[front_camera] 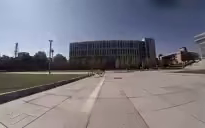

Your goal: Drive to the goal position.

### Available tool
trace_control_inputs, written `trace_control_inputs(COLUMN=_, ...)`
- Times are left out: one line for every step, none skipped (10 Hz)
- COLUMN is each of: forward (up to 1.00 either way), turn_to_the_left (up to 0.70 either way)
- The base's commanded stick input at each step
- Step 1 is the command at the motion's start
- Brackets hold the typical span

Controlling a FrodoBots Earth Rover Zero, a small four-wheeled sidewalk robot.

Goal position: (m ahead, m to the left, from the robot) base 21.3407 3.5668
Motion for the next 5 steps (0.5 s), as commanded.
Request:
trace_control_inputs(forward=0.06, turn_to_the_left=0.00)
trace_control_inputs(forward=0.06, turn_to_the_left=0.00)
trace_control_inputs(forward=0.06, turn_to_the_left=0.00)
trace_control_inputs(forward=0.07, turn_to_the_left=0.00)
trace_control_inputs(forward=0.07, turn_to_the_left=0.00)
